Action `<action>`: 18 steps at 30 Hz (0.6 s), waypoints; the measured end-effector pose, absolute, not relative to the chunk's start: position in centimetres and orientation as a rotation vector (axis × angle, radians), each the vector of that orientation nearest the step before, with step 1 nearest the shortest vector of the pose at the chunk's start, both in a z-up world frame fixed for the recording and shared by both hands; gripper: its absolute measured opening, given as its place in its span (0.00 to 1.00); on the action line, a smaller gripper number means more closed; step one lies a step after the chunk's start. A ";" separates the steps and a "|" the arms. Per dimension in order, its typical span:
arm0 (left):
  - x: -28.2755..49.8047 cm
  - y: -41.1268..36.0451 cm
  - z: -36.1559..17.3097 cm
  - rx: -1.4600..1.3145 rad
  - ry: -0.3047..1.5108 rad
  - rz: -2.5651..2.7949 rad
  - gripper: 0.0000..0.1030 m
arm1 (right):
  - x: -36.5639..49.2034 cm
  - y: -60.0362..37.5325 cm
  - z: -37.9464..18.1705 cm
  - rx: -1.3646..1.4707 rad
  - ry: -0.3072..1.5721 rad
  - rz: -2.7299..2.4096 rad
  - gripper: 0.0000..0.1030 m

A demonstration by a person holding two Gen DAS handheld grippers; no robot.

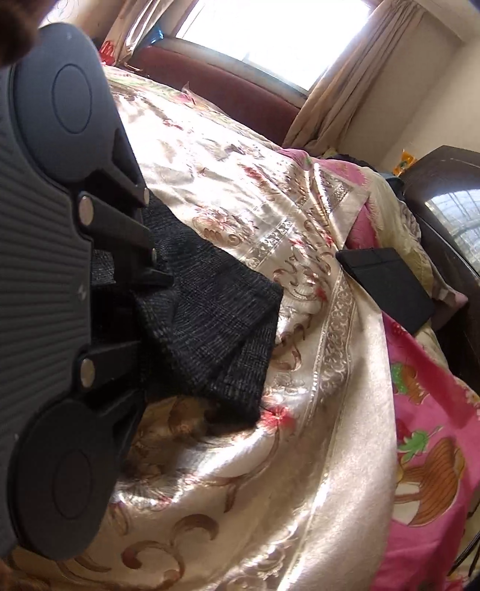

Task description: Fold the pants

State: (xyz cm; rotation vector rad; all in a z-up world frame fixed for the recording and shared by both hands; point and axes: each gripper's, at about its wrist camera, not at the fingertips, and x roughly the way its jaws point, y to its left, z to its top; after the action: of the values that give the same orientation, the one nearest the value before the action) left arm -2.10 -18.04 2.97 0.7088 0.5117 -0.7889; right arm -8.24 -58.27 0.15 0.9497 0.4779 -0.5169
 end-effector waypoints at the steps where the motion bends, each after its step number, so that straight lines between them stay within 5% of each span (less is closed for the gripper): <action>1: -2.0 -18.2 2.9 0.716 0.515 -0.790 0.54 | -7.5 -58.4 0.9 0.915 0.492 -0.521 0.04; 11: -1.6 -17.6 6.6 0.678 0.415 -0.742 0.58 | -5.0 -57.2 16.2 0.731 0.254 -0.281 0.04; 18: -2.0 -17.8 4.8 0.708 0.455 -0.773 0.60 | -5.9 -61.3 3.8 0.834 0.611 -0.547 0.04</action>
State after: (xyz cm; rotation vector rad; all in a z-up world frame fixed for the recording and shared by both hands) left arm -2.03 -17.75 4.82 0.7077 0.4553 -0.7725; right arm -5.87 -61.32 3.80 0.8343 0.6110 -0.5468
